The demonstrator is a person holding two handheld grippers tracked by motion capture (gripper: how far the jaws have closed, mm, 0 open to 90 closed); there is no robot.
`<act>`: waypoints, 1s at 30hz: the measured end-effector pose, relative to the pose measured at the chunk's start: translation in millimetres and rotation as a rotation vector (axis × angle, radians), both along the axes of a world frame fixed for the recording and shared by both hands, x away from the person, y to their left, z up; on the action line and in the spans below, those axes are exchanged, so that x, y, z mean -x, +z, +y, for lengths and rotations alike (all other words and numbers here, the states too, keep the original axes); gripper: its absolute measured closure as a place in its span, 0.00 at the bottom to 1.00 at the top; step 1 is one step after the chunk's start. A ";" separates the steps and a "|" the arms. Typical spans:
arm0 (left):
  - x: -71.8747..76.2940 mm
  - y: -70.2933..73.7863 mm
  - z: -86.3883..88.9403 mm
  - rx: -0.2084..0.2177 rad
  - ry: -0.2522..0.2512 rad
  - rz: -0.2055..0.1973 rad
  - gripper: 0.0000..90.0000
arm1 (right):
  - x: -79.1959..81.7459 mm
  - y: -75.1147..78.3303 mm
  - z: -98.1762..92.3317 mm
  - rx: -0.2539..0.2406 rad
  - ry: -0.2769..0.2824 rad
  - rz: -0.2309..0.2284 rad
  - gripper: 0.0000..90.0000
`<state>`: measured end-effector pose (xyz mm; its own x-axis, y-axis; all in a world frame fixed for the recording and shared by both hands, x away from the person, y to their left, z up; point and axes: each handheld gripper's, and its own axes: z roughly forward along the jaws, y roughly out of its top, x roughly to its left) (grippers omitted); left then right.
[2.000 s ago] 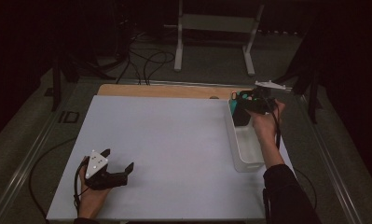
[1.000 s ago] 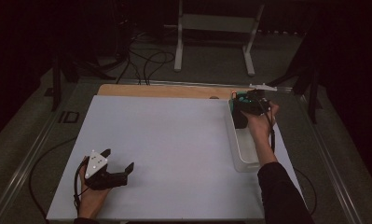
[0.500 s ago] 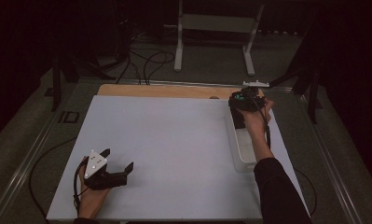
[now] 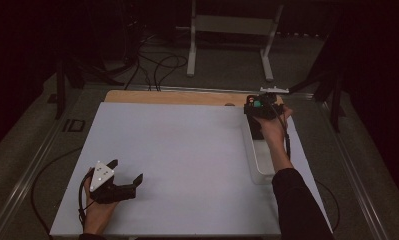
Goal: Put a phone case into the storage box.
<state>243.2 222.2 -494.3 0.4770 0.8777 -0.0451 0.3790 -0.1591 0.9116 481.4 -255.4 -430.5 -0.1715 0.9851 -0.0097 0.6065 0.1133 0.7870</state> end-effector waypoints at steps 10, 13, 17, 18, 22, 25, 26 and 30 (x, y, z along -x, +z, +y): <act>0.3 1.1 1.1 -0.001 0.005 -0.005 0.01 | 8.6 8.0 3.9 -0.007 0.042 -0.042 0.10; 0.8 2.5 2.2 0.004 0.009 -0.009 0.01 | 13.4 12.0 4.3 -0.026 0.061 -0.057 0.10; 1.4 6.0 3.9 0.011 0.008 -0.009 0.01 | 23.9 19.3 4.8 -0.040 0.105 -0.089 0.10; 1.4 6.0 3.9 0.011 0.008 -0.009 0.01 | 23.9 19.3 4.8 -0.040 0.105 -0.089 0.10; 0.7 10.6 7.1 0.005 0.004 0.006 0.01 | 37.8 24.4 5.3 -0.102 0.166 -0.111 0.10; 1.1 13.1 9.9 0.016 0.008 0.006 0.01 | 44.1 25.6 5.9 -0.115 0.190 -0.121 0.10; 1.1 13.9 10.9 0.017 0.010 0.010 0.01 | 50.6 26.9 6.4 -0.125 0.210 -0.130 0.10; -0.8 16.0 14.9 0.010 0.022 0.039 0.01 | 65.9 29.5 7.6 -0.162 0.244 -0.148 0.10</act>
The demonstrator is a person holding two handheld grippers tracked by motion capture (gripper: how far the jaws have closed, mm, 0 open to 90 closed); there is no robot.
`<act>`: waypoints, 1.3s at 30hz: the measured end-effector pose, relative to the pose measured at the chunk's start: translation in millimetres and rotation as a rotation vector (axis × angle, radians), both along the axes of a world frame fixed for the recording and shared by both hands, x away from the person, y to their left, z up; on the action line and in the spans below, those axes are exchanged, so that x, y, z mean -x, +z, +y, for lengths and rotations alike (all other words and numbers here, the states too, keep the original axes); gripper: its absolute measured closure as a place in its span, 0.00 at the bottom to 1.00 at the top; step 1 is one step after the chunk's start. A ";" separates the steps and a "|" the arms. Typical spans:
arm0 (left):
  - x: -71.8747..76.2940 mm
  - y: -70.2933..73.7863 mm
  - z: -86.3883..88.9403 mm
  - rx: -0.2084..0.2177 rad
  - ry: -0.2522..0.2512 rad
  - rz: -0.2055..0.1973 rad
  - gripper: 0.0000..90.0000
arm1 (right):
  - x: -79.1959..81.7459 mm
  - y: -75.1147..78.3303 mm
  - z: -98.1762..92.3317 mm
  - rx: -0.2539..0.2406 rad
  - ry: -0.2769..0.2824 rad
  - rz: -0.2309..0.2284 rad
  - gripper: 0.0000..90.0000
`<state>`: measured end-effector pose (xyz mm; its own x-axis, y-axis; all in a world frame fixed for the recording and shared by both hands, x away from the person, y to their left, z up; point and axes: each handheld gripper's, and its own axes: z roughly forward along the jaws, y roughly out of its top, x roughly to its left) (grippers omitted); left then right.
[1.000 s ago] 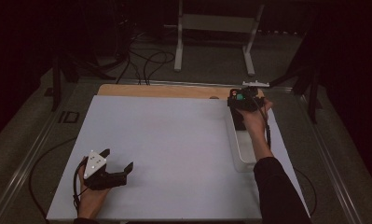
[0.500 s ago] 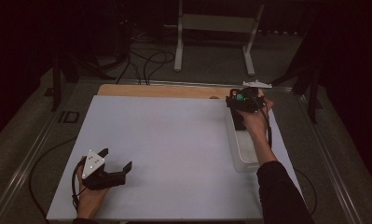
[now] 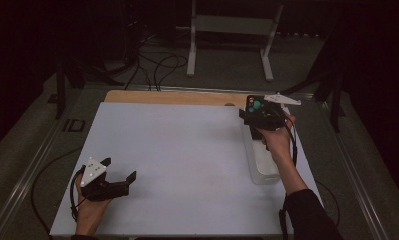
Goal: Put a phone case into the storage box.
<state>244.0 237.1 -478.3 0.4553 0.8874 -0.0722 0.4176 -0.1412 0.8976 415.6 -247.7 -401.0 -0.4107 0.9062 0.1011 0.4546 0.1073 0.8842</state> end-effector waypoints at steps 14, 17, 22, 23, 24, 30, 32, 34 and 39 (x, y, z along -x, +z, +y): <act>2.3 8.0 4.8 0.042 -0.019 -0.008 0.01 | 51.6 -2.4 -2.4 -0.025 0.088 -0.042 0.10; 2.6 9.3 4.4 0.043 -0.025 -0.007 0.01 | 66.9 -6.0 -7.2 -0.046 0.101 -0.060 0.10; 3.3 10.4 3.9 0.046 -0.037 -0.016 0.01 | 85.1 -13.1 -11.6 -0.049 0.117 -0.070 0.10; 3.6 10.7 4.0 0.047 -0.039 -0.019 0.01 | 85.1 -13.1 -11.6 -0.049 0.117 -0.070 0.10; 3.9 10.9 3.9 0.048 -0.039 -0.021 0.01 | 93.1 -15.3 -11.7 -0.043 0.118 -0.090 0.10; 6.3 13.0 5.5 0.060 -0.050 -0.043 0.01 | 112.9 -22.2 -9.2 -0.016 0.139 -0.117 0.10; 7.5 13.7 5.7 0.062 -0.059 -0.051 0.01 | 123.6 -26.5 -8.3 -0.028 0.157 -0.130 0.10; 8.8 14.4 5.6 0.063 -0.066 -0.056 0.01 | 129.6 -30.6 -8.7 -0.048 0.168 -0.134 0.10; 12.2 15.4 6.4 0.071 -0.097 -0.083 0.01 | 138.8 -44.3 -12.4 -0.052 0.175 -0.139 0.10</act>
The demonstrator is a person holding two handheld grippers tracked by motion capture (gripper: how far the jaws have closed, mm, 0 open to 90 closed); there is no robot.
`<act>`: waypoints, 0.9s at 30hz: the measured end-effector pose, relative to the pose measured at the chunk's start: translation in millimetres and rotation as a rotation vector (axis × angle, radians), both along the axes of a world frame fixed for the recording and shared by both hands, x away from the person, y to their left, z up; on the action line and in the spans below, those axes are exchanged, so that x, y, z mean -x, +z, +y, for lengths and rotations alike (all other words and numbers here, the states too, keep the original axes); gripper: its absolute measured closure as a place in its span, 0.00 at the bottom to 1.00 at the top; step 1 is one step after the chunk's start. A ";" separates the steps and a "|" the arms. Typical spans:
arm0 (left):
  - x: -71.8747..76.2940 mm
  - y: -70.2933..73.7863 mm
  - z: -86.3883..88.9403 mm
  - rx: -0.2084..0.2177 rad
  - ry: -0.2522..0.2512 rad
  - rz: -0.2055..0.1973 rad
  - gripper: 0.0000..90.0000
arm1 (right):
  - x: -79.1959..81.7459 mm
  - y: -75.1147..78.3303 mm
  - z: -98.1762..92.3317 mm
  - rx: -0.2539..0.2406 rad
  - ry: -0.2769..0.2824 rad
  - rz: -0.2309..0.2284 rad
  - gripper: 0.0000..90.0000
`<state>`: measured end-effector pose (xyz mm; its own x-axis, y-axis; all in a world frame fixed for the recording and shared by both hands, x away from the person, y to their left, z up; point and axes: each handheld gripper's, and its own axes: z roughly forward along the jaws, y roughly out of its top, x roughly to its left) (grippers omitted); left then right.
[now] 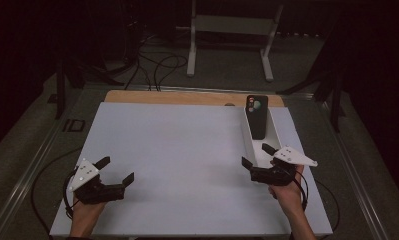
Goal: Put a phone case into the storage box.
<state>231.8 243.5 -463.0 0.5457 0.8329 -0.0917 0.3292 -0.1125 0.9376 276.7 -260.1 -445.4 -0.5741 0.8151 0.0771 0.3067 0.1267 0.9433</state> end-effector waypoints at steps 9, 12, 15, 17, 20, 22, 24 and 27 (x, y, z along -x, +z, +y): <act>3.1 -0.9 -0.6 0.001 -0.012 -0.030 0.01 | 9.1 -8.0 -9.1 -0.018 -0.010 -0.038 0.10; 3.3 -2.8 -1.5 -0.002 -0.012 -0.033 0.01 | 11.5 -9.3 -11.1 -0.027 -0.007 -0.040 0.10; 3.2 -4.6 -3.4 -0.020 -0.015 -0.037 0.01 | 14.0 -10.9 -13.6 -0.028 -0.009 -0.047 0.10; 3.5 -5.5 -4.1 -0.029 -0.014 -0.044 0.01 | 15.0 -11.7 -14.9 -0.028 -0.015 -0.058 0.10; 4.0 -6.5 -4.8 -0.049 -0.005 -0.055 0.01 | 15.3 -12.3 -14.3 -0.018 -0.011 -0.062 0.10; 4.4 -7.0 -4.8 -0.051 0.005 -0.065 0.01 | 15.6 -13.1 -13.4 -0.013 -0.003 -0.069 0.10; 4.8 -7.1 -4.4 -0.052 0.014 -0.072 0.01 | 15.4 -13.6 -13.1 -0.014 0.000 -0.070 0.10; 5.2 -7.0 -4.1 -0.052 0.028 -0.081 0.01 | 15.5 -15.7 -11.9 -0.008 0.004 -0.063 0.10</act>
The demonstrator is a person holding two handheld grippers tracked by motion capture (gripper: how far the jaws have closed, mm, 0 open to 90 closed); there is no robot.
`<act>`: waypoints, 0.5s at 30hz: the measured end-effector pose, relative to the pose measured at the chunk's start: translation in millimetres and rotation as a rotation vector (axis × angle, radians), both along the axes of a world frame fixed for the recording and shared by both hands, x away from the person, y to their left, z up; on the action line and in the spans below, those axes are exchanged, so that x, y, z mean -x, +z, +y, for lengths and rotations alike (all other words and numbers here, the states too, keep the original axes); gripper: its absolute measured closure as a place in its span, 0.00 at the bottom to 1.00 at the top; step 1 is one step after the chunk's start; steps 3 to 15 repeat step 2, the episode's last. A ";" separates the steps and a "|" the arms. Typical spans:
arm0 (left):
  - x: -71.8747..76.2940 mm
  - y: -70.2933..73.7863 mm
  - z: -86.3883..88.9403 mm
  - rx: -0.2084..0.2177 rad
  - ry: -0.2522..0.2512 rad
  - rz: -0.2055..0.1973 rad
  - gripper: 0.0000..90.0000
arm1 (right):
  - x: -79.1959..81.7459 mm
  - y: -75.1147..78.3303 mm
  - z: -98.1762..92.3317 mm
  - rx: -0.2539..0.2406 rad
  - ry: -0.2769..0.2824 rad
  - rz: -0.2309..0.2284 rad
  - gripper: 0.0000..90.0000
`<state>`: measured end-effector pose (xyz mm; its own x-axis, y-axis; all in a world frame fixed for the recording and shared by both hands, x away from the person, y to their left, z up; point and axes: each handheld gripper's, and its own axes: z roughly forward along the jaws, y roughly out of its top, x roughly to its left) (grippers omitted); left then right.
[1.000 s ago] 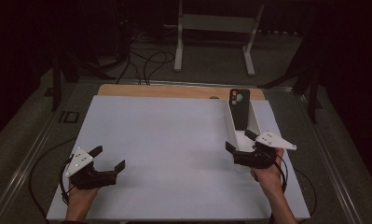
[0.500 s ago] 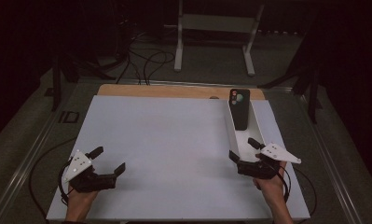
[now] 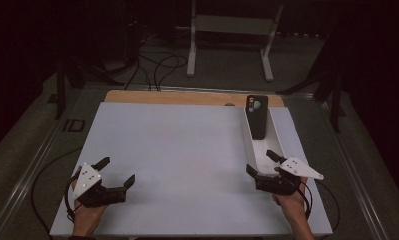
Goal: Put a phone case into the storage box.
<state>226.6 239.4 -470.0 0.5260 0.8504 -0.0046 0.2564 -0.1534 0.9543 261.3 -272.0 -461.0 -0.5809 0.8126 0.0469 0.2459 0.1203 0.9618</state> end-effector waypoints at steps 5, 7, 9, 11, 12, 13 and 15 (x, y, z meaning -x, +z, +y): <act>0.0 0.3 -0.1 -0.001 0.006 -0.002 0.01 | -0.1 0.0 0.2 0.000 0.002 -0.002 0.10; 0.0 0.3 -0.1 -0.001 0.006 -0.002 0.01 | -0.1 0.0 0.2 0.000 0.002 -0.002 0.10; 0.0 0.3 -0.1 -0.001 0.006 -0.002 0.01 | -0.1 0.0 0.2 0.000 0.002 -0.002 0.10; 0.0 0.3 -0.1 -0.001 0.006 -0.002 0.01 | -0.1 0.0 0.2 0.000 0.002 -0.002 0.10; 0.0 0.3 -0.1 -0.001 0.006 -0.002 0.01 | -0.1 0.0 0.2 0.000 0.002 -0.002 0.10; 0.0 0.3 -0.1 -0.001 0.006 -0.002 0.01 | -0.1 0.0 0.2 0.000 0.002 -0.002 0.10; 0.0 0.3 -0.1 -0.001 0.006 -0.002 0.01 | -0.1 0.0 0.2 0.000 0.002 -0.002 0.10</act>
